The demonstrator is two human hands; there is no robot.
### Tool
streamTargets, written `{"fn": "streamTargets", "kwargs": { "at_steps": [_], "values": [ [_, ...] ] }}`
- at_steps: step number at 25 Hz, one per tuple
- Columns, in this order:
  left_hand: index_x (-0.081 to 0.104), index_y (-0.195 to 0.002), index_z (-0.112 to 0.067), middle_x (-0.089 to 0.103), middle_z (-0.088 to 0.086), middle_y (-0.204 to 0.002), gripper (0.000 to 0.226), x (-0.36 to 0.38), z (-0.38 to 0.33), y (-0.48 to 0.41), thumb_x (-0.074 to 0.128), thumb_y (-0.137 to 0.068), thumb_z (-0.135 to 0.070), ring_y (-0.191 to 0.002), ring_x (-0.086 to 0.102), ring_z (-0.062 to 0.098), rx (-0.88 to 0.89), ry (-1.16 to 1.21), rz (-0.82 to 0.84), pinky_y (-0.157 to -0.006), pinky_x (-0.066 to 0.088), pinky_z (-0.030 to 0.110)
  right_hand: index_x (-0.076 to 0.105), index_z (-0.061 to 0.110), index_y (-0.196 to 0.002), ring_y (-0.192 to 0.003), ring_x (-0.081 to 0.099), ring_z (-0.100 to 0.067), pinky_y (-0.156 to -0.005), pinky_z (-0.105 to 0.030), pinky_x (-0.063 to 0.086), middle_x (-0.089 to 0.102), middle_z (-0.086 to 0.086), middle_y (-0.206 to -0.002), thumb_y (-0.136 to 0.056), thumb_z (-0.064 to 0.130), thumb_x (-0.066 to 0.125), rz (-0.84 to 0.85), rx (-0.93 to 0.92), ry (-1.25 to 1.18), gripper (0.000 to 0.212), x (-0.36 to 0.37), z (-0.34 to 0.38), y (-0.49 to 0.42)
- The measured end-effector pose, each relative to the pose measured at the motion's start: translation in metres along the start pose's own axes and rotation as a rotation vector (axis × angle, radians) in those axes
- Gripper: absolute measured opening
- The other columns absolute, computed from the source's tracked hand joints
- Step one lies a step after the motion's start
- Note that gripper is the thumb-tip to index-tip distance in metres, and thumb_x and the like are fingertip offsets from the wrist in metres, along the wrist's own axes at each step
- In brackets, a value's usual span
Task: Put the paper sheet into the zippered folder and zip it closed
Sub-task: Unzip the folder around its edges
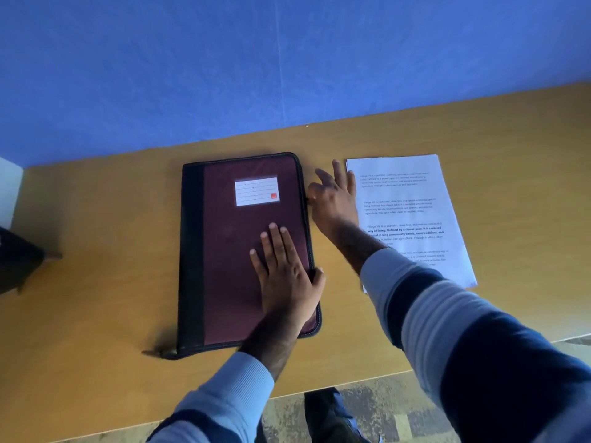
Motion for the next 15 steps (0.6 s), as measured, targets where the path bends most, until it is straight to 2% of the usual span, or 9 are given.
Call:
{"fn": "streamTargets", "kwargs": {
  "at_steps": [7, 12, 15],
  "values": [
    [-0.006, -0.159, 0.003, -0.010, 0.024, -0.168, 0.086, 0.001, -0.011, 0.002, 0.037, -0.099, -0.041, -0.157, -0.006, 0.039, 0.008, -0.067, 0.049, -0.123, 0.007, 0.063, 0.072, 0.016, -0.109, -0.158, 0.007, -0.037, -0.125, -0.058, 0.004, 0.041, -0.010, -0.161, -0.094, 0.004, 0.058, 0.002, -0.047, -0.048, 0.024, 0.001, -0.001, 0.021],
    [-0.004, -0.160, 0.002, -0.008, 0.024, -0.169, 0.082, 0.001, -0.012, 0.000, 0.034, -0.100, -0.039, -0.157, -0.006, 0.039, 0.019, -0.070, 0.025, -0.124, 0.007, 0.062, 0.070, 0.015, -0.107, -0.157, 0.009, -0.038, -0.124, -0.057, 0.004, 0.040, -0.011, -0.161, -0.093, 0.003, 0.057, -0.027, -0.066, -0.067, 0.023, 0.004, -0.003, 0.048],
    [-0.006, -0.159, 0.002, -0.010, 0.023, -0.169, 0.083, 0.002, -0.013, 0.000, 0.032, -0.100, -0.041, -0.157, -0.008, 0.039, 0.031, -0.082, 0.034, -0.124, 0.006, 0.061, 0.069, 0.013, -0.103, -0.156, 0.014, -0.042, -0.123, -0.062, 0.010, 0.044, -0.014, -0.158, -0.090, 0.000, 0.055, -0.058, -0.110, -0.065, 0.023, 0.006, -0.004, 0.068]
  ]
}}
Point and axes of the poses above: each hand's wrist, its own y-axis away from the middle knuckle, its own x-axis out of the palm, z = x × y, the point moved 7 cm from there along -y, towards the middle knuckle
